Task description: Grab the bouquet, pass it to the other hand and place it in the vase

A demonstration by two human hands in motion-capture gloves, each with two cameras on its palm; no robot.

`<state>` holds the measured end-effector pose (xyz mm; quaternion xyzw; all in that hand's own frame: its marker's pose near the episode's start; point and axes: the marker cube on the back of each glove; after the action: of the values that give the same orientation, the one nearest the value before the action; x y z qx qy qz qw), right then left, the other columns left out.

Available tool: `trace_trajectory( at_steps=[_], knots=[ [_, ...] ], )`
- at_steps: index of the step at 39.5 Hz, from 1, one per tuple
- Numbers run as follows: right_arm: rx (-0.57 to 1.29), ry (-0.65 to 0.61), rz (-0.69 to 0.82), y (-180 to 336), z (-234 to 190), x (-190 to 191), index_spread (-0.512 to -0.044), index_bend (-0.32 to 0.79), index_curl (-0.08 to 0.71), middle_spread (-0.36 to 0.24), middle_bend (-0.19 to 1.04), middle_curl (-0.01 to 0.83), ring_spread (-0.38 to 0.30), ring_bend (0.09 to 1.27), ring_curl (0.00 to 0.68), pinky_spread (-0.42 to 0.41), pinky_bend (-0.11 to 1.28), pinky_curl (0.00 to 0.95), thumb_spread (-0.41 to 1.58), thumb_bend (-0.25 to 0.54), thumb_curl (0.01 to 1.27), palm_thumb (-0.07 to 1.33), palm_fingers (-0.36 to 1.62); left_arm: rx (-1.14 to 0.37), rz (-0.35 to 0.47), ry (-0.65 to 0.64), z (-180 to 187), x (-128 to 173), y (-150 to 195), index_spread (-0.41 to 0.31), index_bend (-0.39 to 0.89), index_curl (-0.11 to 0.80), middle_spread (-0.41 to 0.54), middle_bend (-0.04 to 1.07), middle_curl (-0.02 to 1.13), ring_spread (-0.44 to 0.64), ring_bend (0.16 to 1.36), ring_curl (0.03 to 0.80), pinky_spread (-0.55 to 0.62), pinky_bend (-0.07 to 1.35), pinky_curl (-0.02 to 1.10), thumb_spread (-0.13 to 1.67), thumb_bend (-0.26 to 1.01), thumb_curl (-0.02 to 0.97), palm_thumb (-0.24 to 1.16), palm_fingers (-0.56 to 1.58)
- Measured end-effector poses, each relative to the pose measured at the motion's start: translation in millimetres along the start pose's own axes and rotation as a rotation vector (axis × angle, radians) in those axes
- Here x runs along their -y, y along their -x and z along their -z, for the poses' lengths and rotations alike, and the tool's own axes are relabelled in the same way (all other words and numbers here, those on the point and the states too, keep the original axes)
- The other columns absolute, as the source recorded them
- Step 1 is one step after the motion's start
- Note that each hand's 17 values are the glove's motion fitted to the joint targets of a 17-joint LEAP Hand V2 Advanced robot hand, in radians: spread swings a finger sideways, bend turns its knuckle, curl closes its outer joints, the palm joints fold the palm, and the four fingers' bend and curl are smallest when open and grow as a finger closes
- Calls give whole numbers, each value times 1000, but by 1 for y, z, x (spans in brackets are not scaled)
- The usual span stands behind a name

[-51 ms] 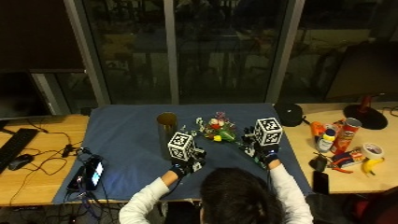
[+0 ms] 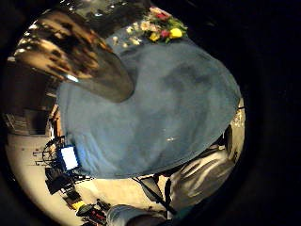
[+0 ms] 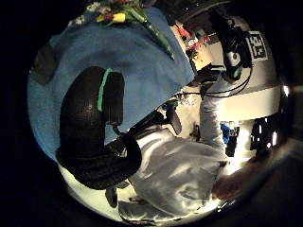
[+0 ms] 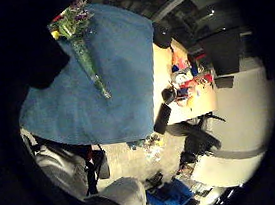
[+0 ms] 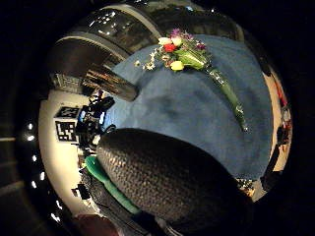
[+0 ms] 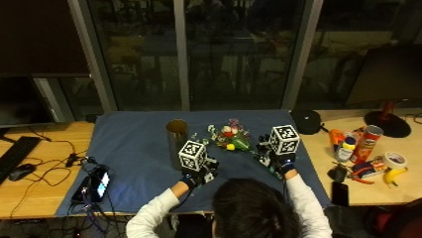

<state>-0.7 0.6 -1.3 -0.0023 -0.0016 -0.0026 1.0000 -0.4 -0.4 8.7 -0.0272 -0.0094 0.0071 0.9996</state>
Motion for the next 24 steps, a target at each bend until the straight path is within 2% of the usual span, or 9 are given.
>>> trace_trajectory(
  at_steps=[4,9,17,18,22,24],
  knots=[
    [12,-2,-5,-1,-2,1,-306,99,54,-37,185,85,41,417,133,138,461,169,641,-7,61,45,205,15,-4,44,-6,1,0,-37,168,121,-24,409,208,67,423,173,181,211,131,796,201,98,309,603],
    [27,3,-13,0,-3,3,-356,117,78,-43,191,124,41,451,166,152,486,209,796,-13,92,50,188,-19,-3,-16,4,5,1,-39,165,166,-24,389,253,84,423,205,224,194,167,997,195,134,319,569],
    [33,27,-29,5,8,8,-387,121,107,-56,199,176,44,485,200,162,499,247,928,-20,133,42,174,-53,21,-51,21,18,10,-41,157,216,-21,372,295,96,420,231,253,185,201,1160,167,178,324,557],
    [33,26,-32,6,11,8,-386,83,99,-43,188,179,58,510,210,187,571,272,937,-20,137,41,230,-59,25,-54,23,20,11,-41,157,221,-18,368,300,101,420,234,255,185,205,1173,163,183,325,555],
    [23,29,-55,4,23,10,-383,59,88,-17,190,196,84,554,225,213,646,293,967,-21,154,37,283,-75,42,-63,40,23,10,-37,149,237,0,332,310,109,432,248,261,194,222,1211,146,200,327,534],
    [19,33,-76,0,30,11,-373,31,75,-1,204,210,90,596,240,218,708,310,970,-16,165,49,358,-81,53,-69,51,25,9,-5,98,227,57,238,296,134,472,266,273,254,249,1224,137,208,328,435]
  ],
)
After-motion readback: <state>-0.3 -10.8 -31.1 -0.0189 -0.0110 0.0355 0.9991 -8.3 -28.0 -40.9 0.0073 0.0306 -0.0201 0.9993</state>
